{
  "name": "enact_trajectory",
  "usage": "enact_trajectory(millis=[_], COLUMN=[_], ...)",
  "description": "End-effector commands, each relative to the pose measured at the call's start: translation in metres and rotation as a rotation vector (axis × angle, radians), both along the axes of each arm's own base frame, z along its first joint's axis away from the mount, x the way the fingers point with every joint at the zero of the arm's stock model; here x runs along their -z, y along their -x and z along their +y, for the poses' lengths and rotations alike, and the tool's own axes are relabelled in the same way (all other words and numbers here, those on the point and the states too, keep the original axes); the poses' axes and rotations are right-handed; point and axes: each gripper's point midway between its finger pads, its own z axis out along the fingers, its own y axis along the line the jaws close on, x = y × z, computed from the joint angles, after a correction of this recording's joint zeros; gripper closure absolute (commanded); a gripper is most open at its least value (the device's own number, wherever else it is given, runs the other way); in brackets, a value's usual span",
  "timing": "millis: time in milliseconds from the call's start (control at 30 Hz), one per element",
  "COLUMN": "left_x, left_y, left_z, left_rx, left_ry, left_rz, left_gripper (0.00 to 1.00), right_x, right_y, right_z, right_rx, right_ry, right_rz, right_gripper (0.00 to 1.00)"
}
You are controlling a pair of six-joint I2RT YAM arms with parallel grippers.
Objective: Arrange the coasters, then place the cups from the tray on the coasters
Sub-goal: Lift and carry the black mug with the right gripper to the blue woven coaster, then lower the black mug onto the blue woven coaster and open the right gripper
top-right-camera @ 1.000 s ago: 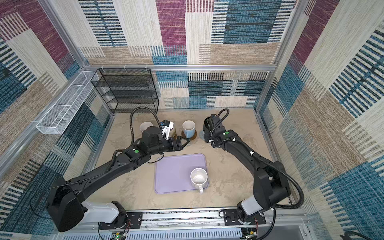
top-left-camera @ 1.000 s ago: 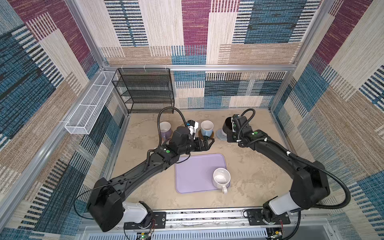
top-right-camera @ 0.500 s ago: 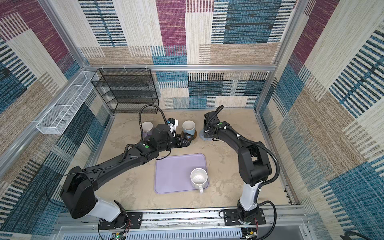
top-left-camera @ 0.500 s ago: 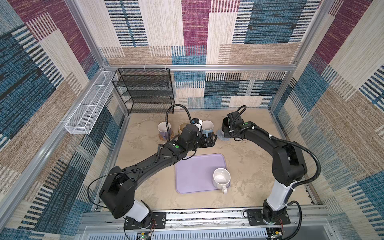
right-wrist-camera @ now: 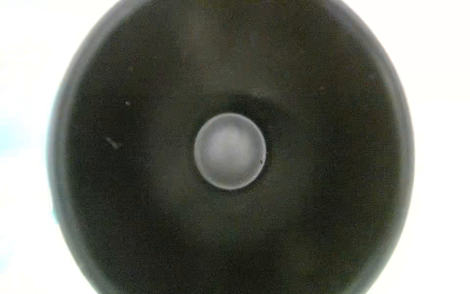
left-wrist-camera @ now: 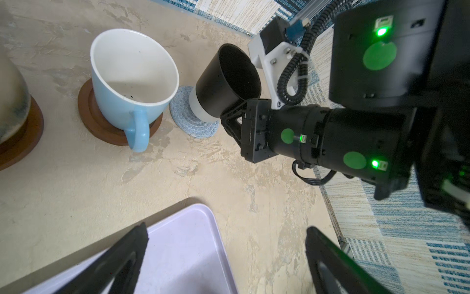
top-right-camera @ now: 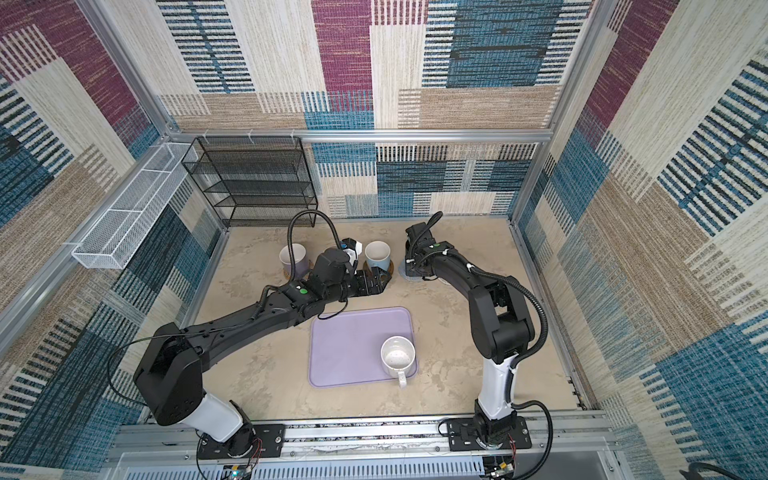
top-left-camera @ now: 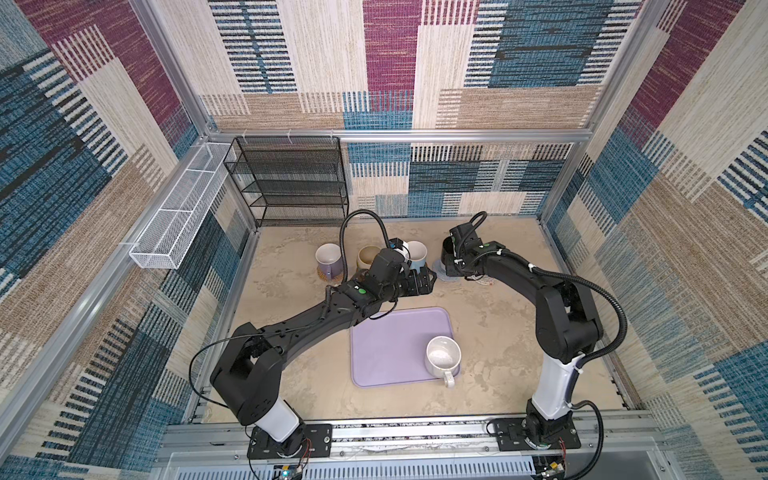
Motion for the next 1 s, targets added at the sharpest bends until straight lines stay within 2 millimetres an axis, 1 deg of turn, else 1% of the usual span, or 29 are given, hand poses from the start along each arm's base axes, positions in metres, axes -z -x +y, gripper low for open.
enact_trajectory(millis=[0,100,200,267,500,600,767,833,867,967], left_x=[-0.003,0.0,0.003,0.005,0.01,0.011,0.012,0.012,0.012,0.011], left_y=[-0.002,-0.002,-0.003,-0.003,-0.001,0.0,0.0,0.001,0.001,0.002], left_z=[-0.001,0.001,0.001,-0.001,0.0,-0.001,0.0,0.0,0.0,0.001], left_rx=[-0.01,-0.017,-0.02,-0.017,-0.014,-0.011,-0.01,-0.011,-0.01,-0.011], left_ry=[0.019,0.012,0.015,0.017,0.02,0.023,0.022,0.025,0.024,0.025], left_rz=[-0.005,-0.001,0.001,0.007,0.018,0.022,0.023,0.02,0.021,0.02], left_gripper=[0.01,0.01,0.01,0.01,0.01,0.01,0.01,0.01,0.01,0.01], right_x=[-0.013,-0.007,-0.006,-0.004,0.013,0.011,-0.006,-0.01,-0.01,0.0], right_y=[-0.017,-0.016,-0.017,-0.018,-0.017,-0.018,-0.019,-0.019,-0.018,-0.016], right_z=[0.002,0.003,0.011,0.016,0.011,0.011,0.017,0.015,0.014,0.01], right_rx=[0.01,0.01,-0.022,-0.031,-0.008,-0.005,-0.027,-0.017,-0.012,0.002], right_ry=[-0.001,0.002,-0.03,-0.019,0.045,0.042,0.007,0.004,0.007,0.031], right_rz=[-0.076,-0.061,-0.071,-0.077,-0.041,-0.05,-0.09,-0.107,-0.108,-0.078], right_gripper=[1.0,1.0,1.0,1.0,1.0,1.0,1.0,1.0,1.0,1.0])
